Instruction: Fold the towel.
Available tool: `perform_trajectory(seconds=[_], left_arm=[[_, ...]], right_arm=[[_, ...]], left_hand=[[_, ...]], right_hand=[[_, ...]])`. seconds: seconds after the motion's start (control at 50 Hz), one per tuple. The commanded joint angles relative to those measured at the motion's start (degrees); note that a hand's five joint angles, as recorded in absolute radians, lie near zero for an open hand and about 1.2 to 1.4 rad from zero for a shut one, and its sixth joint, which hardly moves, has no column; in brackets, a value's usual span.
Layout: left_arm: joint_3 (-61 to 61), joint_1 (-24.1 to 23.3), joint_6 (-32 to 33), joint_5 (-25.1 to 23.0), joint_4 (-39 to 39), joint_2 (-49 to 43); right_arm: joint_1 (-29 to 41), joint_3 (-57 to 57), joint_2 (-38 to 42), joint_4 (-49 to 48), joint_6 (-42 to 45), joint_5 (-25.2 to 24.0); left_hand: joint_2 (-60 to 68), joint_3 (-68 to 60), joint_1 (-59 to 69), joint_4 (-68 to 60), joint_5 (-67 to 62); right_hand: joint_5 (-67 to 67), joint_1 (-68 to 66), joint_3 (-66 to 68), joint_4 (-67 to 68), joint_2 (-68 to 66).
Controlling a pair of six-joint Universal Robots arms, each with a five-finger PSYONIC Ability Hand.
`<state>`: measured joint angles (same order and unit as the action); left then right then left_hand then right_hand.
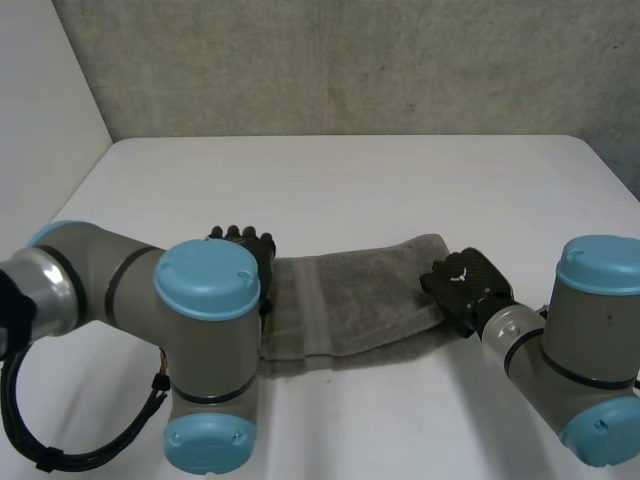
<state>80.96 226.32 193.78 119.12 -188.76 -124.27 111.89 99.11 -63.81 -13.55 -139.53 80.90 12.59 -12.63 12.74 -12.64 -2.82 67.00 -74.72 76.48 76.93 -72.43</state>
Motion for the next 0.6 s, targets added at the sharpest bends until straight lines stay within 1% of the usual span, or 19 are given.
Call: perform_trajectory(seconds=[0.02, 0.08, 0.12, 0.14, 0.18, 0.2, 0.24, 0.3, 0.34, 0.36, 0.4, 0.46, 0.48, 0.5, 0.52, 0.54, 0.56, 0.58, 0.6], left_arm=[[3.75, 1.57, -0.77, 0.06, 0.06, 7.10], [5.08, 3.34, -1.30, 0.15, 0.06, 8.87], [7.79, 8.32, -2.44, -0.46, 0.06, 11.85], [7.80, 8.35, -2.44, -0.47, 0.06, 11.86], [10.60, 12.98, -3.58, -0.64, 0.15, 14.14], [10.62, 13.00, -3.59, -0.64, 0.15, 14.15], [12.98, 16.24, -4.29, -1.95, 0.06, 15.81], [14.05, 17.66, -4.38, -3.45, -0.03, 16.69], [16.06, 20.99, -4.73, -7.21, -0.03, 18.53], [16.07, 21.00, -4.73, -7.23, -0.03, 18.54], [17.38, 22.32, -5.52, -10.82, -0.03, 19.24], [17.47, 22.32, -5.78, -12.16, -0.03, 19.33], [17.39, 22.32, -5.96, -13.11, -0.03, 19.33], [17.04, 22.32, -6.05, -13.56, -0.03, 19.33], [17.03, 22.32, -6.05, -13.56, -0.03, 19.33], [16.51, 22.23, -6.14, -13.74, -0.03, 19.33], [16.07, 22.15, -6.05, -13.82, -0.20, 19.42], [16.07, 22.15, -6.05, -13.83, -0.20, 19.42], [15.20, 21.71, -6.05, -13.83, -0.20, 19.33]], right_arm=[[5.41, -5.92, -1.67, -0.34, 8.91, -0.57], [9.22, -8.58, -1.23, -0.34, 9.81, -1.01], [15.43, -13.74, 1.21, -0.52, 10.24, -1.97], [15.46, -13.76, 1.23, -0.52, 10.24, -1.98], [20.62, -18.84, 5.25, 0.18, 10.51, -4.42], [20.65, -18.86, 5.27, 0.19, 10.51, -4.44], [26.24, -21.84, 9.56, 0.71, 11.82, -8.02], [28.29, -22.64, 11.95, 1.07, 13.41, -9.18], [30.40, -23.61, 15.80, 3.86, 17.87, -9.97], [30.40, -23.61, 15.82, 3.88, 17.89, -9.97], [30.58, -23.87, 16.61, 7.03, 22.09, -9.36], [30.23, -23.52, 15.64, 7.66, 22.46, -9.45], [30.05, -23.17, 14.17, 7.05, 21.33, -9.27], [29.88, -22.65, 12.32, 5.74, 18.62, -9.18], [29.88, -22.64, 12.30, 5.72, 18.59, -9.18], [29.44, -21.68, 10.22, 3.72, 14.42, -9.01], [28.13, -20.20, 7.76, 1.79, 8.98, -8.57], [28.12, -20.18, 7.73, 1.77, 8.93, -8.57], [26.29, -18.70, 4.95, 0.12, 2.75, -7.78]], left_hand=[[-0.35, 0.39, -0.51, 0.40, 0.59], [-0.36, 0.40, -0.51, 0.41, 0.59], [-0.86, 0.90, -1.01, 0.91, 1.09], [-0.86, 0.90, -1.02, 0.91, 1.10], [-1.03, 1.07, -1.18, 1.08, 1.26], [-1.03, 1.07, -1.18, 1.08, 1.26], [-1.03, 1.07, -1.18, 1.08, 1.26], [-1.03, 1.07, -1.18, 1.08, 1.26], [-1.03, 1.07, -1.18, 1.08, 1.26], [-1.03, 1.07, -1.18, 1.08, 1.26], [-0.69, 0.74, -0.85, 0.74, 0.93], [-0.69, 0.73, -0.85, 0.74, 0.93], [-0.69, 0.73, -0.85, 0.74, 0.93], [-0.86, 0.90, -1.01, 0.91, 1.09], [-0.86, 0.90, -1.02, 0.91, 1.10], [-0.86, 0.90, -1.02, 0.91, 1.10], [-0.86, 0.90, -1.02, 0.91, 1.10], [-0.86, 0.90, -1.02, 0.91, 1.10], [-0.86, 0.90, -1.02, 0.91, 1.10]], right_hand=[[3.00, -5.28, 3.52, 3.07, -7.57], [3.00, -5.28, 3.52, 3.07, -7.57], [3.00, -5.28, 3.52, 3.07, -7.57], [3.00, -5.28, 3.52, 3.07, -7.57], [3.00, -5.28, 3.52, 3.07, -7.57], [3.00, -5.28, 3.52, 3.07, -7.57], [3.00, -5.28, 3.52, 3.07, -7.57], [3.00, -5.28, 3.52, 3.07, -7.57], [3.00, -5.28, 3.52, 3.07, -7.57], [3.00, -5.28, 3.52, 3.07, -7.57], [3.00, -5.28, 3.52, 3.07, -7.57], [3.00, -5.28, 3.52, 3.07, -7.57], [-1.44, -0.84, -0.92, -1.37, -3.13], [-21.13, 18.85, -20.61, -21.06, 16.56], [-21.33, 19.05, -20.81, -21.26, 16.76], [-47.64, 45.36, -47.12, -47.57, 43.07], [-66.89, 64.61, -66.37, -66.82, 62.32], [-67.00, 64.72, -66.48, -66.93, 62.43], [-67.00, 64.72, -66.48, -66.93, 62.43]])
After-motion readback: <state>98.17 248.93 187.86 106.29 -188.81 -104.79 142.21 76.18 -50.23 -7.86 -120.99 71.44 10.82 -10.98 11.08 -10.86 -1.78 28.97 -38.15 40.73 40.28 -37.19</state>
